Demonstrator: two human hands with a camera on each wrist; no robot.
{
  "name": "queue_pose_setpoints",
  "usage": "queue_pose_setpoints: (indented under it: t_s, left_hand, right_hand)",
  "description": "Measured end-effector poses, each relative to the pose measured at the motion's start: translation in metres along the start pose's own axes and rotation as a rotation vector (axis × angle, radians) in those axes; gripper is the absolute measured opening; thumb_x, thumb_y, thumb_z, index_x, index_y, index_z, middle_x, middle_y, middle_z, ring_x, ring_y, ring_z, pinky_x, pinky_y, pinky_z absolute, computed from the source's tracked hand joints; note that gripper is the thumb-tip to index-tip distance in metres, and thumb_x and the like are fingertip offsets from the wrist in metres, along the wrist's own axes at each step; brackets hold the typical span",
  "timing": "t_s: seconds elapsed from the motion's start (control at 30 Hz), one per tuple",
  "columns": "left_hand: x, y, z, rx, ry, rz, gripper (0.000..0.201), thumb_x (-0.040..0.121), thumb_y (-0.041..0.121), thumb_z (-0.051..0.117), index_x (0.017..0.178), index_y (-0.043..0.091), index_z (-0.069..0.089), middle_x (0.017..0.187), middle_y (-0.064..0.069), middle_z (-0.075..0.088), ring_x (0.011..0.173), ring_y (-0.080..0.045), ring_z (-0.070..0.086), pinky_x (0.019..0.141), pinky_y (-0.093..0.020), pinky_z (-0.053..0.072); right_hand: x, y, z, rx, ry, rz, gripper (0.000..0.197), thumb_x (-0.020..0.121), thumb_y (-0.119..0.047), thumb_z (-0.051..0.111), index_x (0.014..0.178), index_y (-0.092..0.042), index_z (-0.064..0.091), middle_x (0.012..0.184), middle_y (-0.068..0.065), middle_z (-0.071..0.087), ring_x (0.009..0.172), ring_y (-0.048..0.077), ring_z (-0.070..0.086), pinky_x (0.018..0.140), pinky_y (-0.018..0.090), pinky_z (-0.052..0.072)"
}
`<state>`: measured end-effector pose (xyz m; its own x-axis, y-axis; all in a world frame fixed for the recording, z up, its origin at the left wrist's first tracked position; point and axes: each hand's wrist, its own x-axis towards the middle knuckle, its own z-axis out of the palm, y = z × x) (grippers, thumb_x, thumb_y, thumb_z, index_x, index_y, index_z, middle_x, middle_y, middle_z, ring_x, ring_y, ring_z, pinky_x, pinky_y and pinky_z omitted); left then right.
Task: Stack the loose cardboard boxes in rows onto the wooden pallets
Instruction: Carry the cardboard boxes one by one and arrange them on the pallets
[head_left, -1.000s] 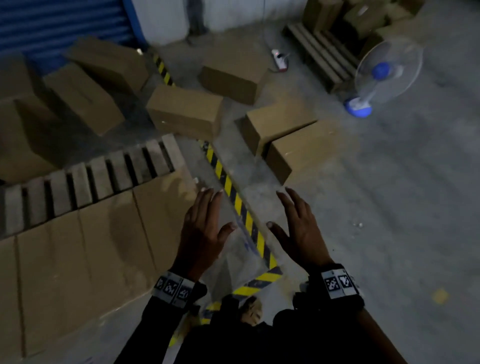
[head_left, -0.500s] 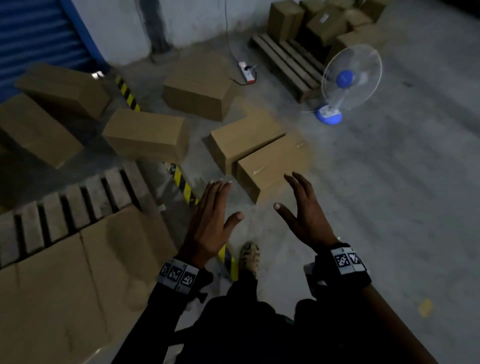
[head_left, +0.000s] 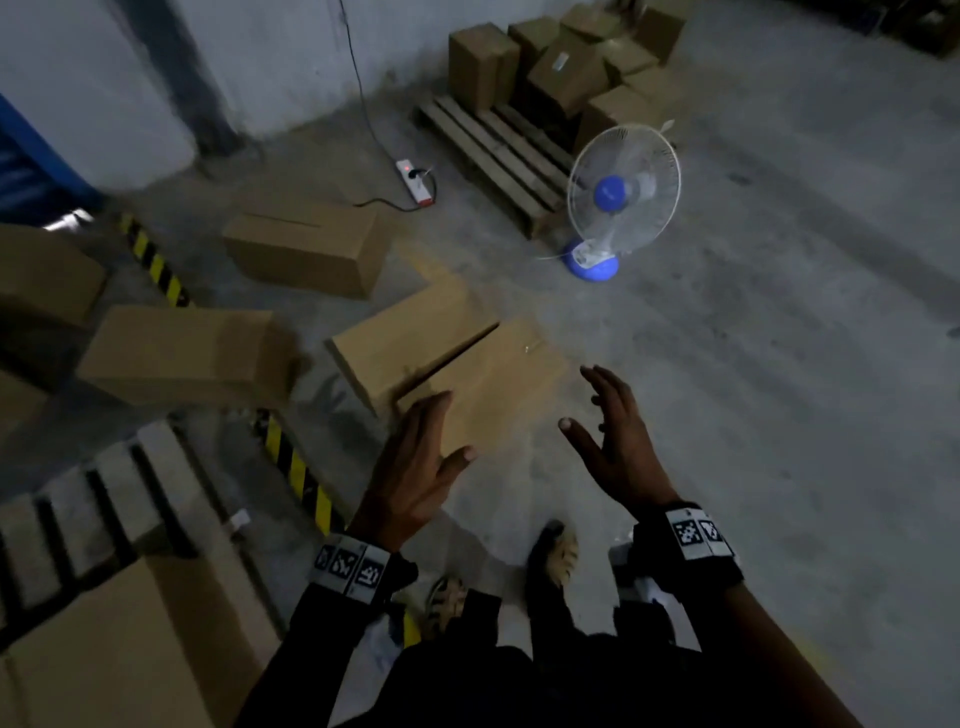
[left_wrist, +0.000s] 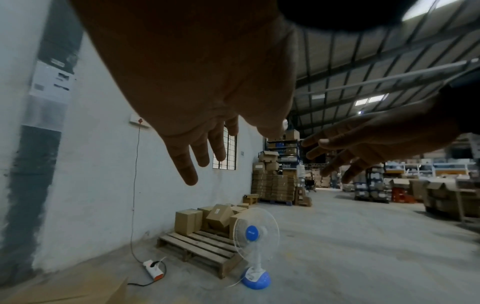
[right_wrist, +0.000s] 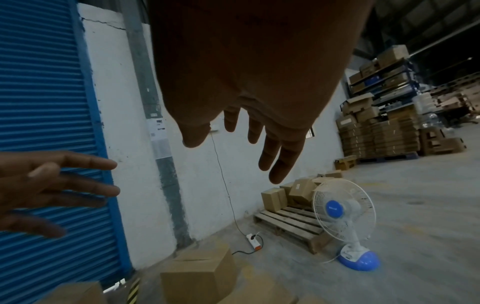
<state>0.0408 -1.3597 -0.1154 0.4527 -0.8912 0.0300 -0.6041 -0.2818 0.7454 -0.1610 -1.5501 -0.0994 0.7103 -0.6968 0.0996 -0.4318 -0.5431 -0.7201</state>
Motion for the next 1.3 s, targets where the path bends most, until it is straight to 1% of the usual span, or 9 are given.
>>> queue_pose_setpoints:
  t_s: [0.07, 0.2, 0.33, 0.5, 0.7, 0.97, 1.13, 1.2, 1.3]
  left_hand:
    - [0.024, 0.002, 0.010, 0.027, 0.030, 0.017, 0.067, 0.097, 0.050, 0.050, 0.153, 0.027, 0.021, 0.154, 0.001, 0.033, 0.140, -0.018, 0.033, 0.108, -0.037, 0.038]
    - [0.071, 0.015, 0.028, -0.019, 0.088, -0.127, 0.071, 0.091, 0.058, 0.050, 0.152, 0.031, 0.025, 0.155, 0.004, 0.033, 0.141, -0.016, 0.033, 0.109, -0.034, 0.038]
    - [0.113, 0.024, 0.040, -0.040, 0.062, -0.146, 0.071, 0.093, 0.048, 0.056, 0.153, 0.029, 0.024, 0.154, 0.005, 0.036, 0.138, -0.015, 0.037, 0.106, -0.033, 0.039]
    - [0.168, 0.010, 0.038, -0.084, -0.011, -0.167, 0.070, 0.092, 0.054, 0.052, 0.152, 0.034, 0.023, 0.150, 0.006, 0.042, 0.135, -0.016, 0.044, 0.103, -0.035, 0.043]
    - [0.238, -0.047, 0.017, -0.109, -0.198, -0.272, 0.068, 0.093, 0.046, 0.059, 0.150, 0.039, 0.023, 0.145, 0.003, 0.047, 0.128, -0.019, 0.050, 0.102, -0.039, 0.044]
    - [0.324, -0.161, -0.020, 0.061, -0.530, -0.186, 0.069, 0.094, 0.039, 0.059, 0.151, 0.037, 0.020, 0.149, -0.002, 0.043, 0.132, -0.024, 0.046, 0.103, -0.034, 0.040]
    - [0.370, -0.196, -0.016, 0.173, -0.647, -0.154, 0.070, 0.096, 0.035, 0.057, 0.153, 0.030, 0.017, 0.152, -0.006, 0.040, 0.133, -0.028, 0.044, 0.105, -0.036, 0.039]
    - [0.385, -0.207, -0.006, 0.187, -0.688, -0.158, 0.071, 0.095, 0.035, 0.057, 0.153, 0.029, 0.017, 0.150, -0.009, 0.042, 0.131, -0.029, 0.046, 0.103, -0.038, 0.041]
    - [0.400, -0.219, 0.018, 0.212, -0.748, -0.169, 0.070, 0.095, 0.032, 0.058, 0.151, 0.028, 0.017, 0.147, -0.011, 0.044, 0.129, -0.030, 0.048, 0.101, -0.041, 0.043]
  right_hand:
    - [0.026, 0.022, -0.009, 0.023, -0.007, 0.009, 0.066, 0.093, -0.041, 0.061, 0.150, -0.024, 0.032, 0.152, -0.002, 0.027, 0.131, 0.023, 0.046, 0.097, 0.051, 0.050]
    - [0.077, 0.055, -0.024, 0.081, -0.027, -0.046, 0.064, 0.093, -0.035, 0.063, 0.149, -0.020, 0.034, 0.149, 0.000, 0.031, 0.129, 0.023, 0.048, 0.097, 0.049, 0.050]
    - [0.119, 0.071, -0.033, 0.097, -0.068, -0.041, 0.063, 0.094, -0.036, 0.062, 0.149, -0.019, 0.034, 0.148, 0.002, 0.032, 0.126, 0.022, 0.050, 0.095, 0.046, 0.051]
    - [0.169, 0.086, -0.030, 0.123, -0.041, -0.035, 0.062, 0.094, -0.036, 0.062, 0.148, -0.021, 0.035, 0.146, -0.003, 0.033, 0.124, 0.018, 0.050, 0.094, 0.037, 0.050]
    - [0.215, 0.106, 0.021, 0.148, 0.030, 0.192, 0.063, 0.093, -0.028, 0.064, 0.148, -0.014, 0.036, 0.143, 0.010, 0.038, 0.120, 0.028, 0.054, 0.090, 0.039, 0.051]
    - [0.239, 0.108, 0.104, 0.156, 0.200, 0.517, 0.064, 0.094, -0.025, 0.063, 0.149, -0.010, 0.033, 0.144, 0.017, 0.038, 0.118, 0.036, 0.055, 0.095, 0.038, 0.049]
    - [0.239, 0.128, 0.144, 0.153, 0.154, 0.697, 0.066, 0.093, -0.026, 0.064, 0.149, -0.010, 0.033, 0.144, 0.019, 0.038, 0.117, 0.038, 0.056, 0.095, 0.045, 0.050]
    - [0.242, 0.146, 0.157, 0.146, 0.110, 0.743, 0.069, 0.093, -0.030, 0.063, 0.150, -0.010, 0.030, 0.146, 0.019, 0.036, 0.124, 0.039, 0.051, 0.097, 0.052, 0.048]
    - [0.249, 0.178, 0.180, 0.152, 0.058, 0.823, 0.073, 0.093, -0.033, 0.063, 0.152, -0.010, 0.026, 0.149, 0.020, 0.032, 0.133, 0.038, 0.043, 0.100, 0.055, 0.046]
